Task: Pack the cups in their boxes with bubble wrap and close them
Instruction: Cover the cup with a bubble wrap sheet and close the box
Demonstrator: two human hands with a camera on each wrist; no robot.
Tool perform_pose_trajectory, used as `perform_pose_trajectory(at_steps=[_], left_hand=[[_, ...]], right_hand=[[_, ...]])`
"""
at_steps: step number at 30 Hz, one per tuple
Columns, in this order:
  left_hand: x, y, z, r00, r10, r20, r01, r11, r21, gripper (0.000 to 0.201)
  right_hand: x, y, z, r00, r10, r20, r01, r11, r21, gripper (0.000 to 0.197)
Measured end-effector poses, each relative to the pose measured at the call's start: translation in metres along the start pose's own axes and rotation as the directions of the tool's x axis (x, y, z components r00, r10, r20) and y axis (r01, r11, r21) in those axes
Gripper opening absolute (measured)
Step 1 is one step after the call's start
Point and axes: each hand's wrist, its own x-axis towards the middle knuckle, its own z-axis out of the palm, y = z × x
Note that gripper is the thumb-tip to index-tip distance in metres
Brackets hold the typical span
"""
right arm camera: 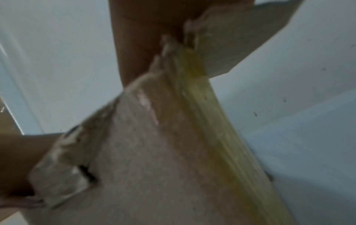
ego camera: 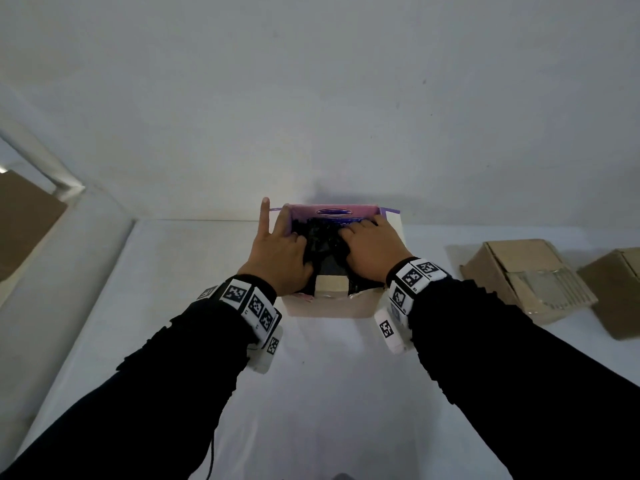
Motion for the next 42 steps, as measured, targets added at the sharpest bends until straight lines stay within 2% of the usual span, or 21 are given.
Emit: perform_pose_trajectory(at_steps=[3,5,7,9,11,13,16,18,19,20,23,26,27,29,31,33,35,36,37,39,42], left_hand=[[0.001,0.000,0.005,1.000,-0.020,0.017,0.020,1.000,-0.017,0.057],[-0.001,0.001,0.005,1.000,-0.019,0.000,0.019,0.999,-0.038,0.067],[-0.003,0.003,0.002,1.000,-0.027,0.004,0.027,0.999,-0.018,0.076],[-0.005,0.007,-0.002,0.998,-0.037,0.041,0.037,0.999,0.003,0.078],[-0.011,0.010,-0.003,0.996,-0.059,0.070,0.061,0.998,-0.026,0.067],[-0.018,0.009,-0.005,0.992,-0.102,0.068,0.104,0.994,-0.024,0.053],[-0.028,0.009,-0.006,0.982,-0.179,-0.054,0.174,0.981,-0.088,0.052],[-0.029,0.013,-0.001,0.968,-0.131,-0.213,0.106,0.986,-0.125,0.038],[-0.030,0.015,0.000,0.956,-0.113,-0.270,0.077,0.987,-0.140,0.025],[-0.032,0.015,0.002,0.945,-0.123,-0.301,0.074,0.983,-0.170,0.023],[-0.038,0.016,0.003,0.958,-0.179,-0.223,0.118,0.957,-0.265,0.058],[-0.045,0.019,0.003,0.984,-0.138,-0.113,0.108,0.966,-0.234,0.092],[-0.047,0.020,0.001,0.989,-0.138,-0.060,0.123,0.969,-0.214,0.098],[-0.049,0.024,0.001,0.987,-0.160,0.011,0.159,0.966,-0.204,0.094],[-0.049,0.027,-0.001,0.982,-0.179,0.065,0.189,0.960,-0.205,0.083],[-0.047,0.029,-0.003,0.977,-0.186,0.103,0.203,0.960,-0.195,0.079],[-0.046,0.029,-0.004,0.973,-0.193,0.123,0.213,0.961,-0.176,0.079],[-0.045,0.030,-0.006,0.972,-0.199,0.126,0.217,0.963,-0.159,0.079],[-0.045,0.031,-0.006,0.972,-0.204,0.121,0.220,0.965,-0.141,0.077],[-0.042,0.033,-0.009,0.969,-0.216,0.120,0.229,0.967,-0.112,0.068],[-0.037,0.038,-0.013,0.964,-0.238,0.116,0.247,0.967,-0.065,0.057]], right_hand=[[-0.008,0.002,-0.004,0.980,0.019,-0.199,0.046,0.949,0.313,0.031],[-0.018,-0.001,-0.005,0.976,-0.055,-0.212,0.117,0.949,0.294,0.034],[-0.026,-0.006,-0.002,0.976,-0.158,-0.147,0.182,0.969,0.167,0.046],[-0.029,-0.009,-0.002,0.976,-0.185,-0.119,0.201,0.969,0.143,0.049],[-0.030,-0.008,-0.007,0.978,-0.162,-0.129,0.185,0.965,0.185,0.038],[-0.034,-0.007,-0.012,0.972,-0.127,-0.199,0.172,0.959,0.228,0.021],[-0.042,-0.008,-0.013,0.948,-0.136,-0.289,0.187,0.970,0.157,0.012],[-0.047,-0.011,-0.015,0.963,-0.146,-0.227,0.188,0.966,0.176,0.029],[-0.048,-0.012,-0.015,0.974,-0.132,-0.184,0.170,0.963,0.210,0.040],[-0.049,-0.012,-0.017,0.982,-0.123,-0.146,0.156,0.958,0.239,0.047],[-0.054,-0.011,-0.019,0.983,-0.165,-0.075,0.179,0.953,0.246,0.041],[-0.056,-0.013,-0.018,0.984,-0.169,-0.050,0.177,0.952,0.250,0.029],[-0.057,-0.014,-0.018,0.986,-0.158,-0.051,0.166,0.952,0.259,0.028],[-0.059,-0.018,-0.021,0.982,-0.142,-0.124,0.174,0.937,0.303,0.024],[-0.065,-0.019,-0.022,0.948,-0.076,-0.310,0.180,0.930,0.322,0.023],[-0.073,-0.017,-0.023,0.889,0.158,-0.430,0.009,0.933,0.360,0.037],[-0.084,-0.014,-0.020,0.801,0.446,-0.400,-0.232,0.846,0.480,0.053],[-0.088,-0.013,-0.018,0.764,0.547,-0.342,-0.304,0.773,0.556,0.059],[-0.090,-0.012,-0.015,0.746,0.602,-0.285,-0.321,0.701,0.637,0.061],[-0.094,-0.012,-0.015,0.755,0.597,-0.271,-0.230,0.629,0.743,0.059],[-0.095,-0.022,-0.022,0.802,0.492,-0.340,-0.075,0.647,0.759,0.055]])
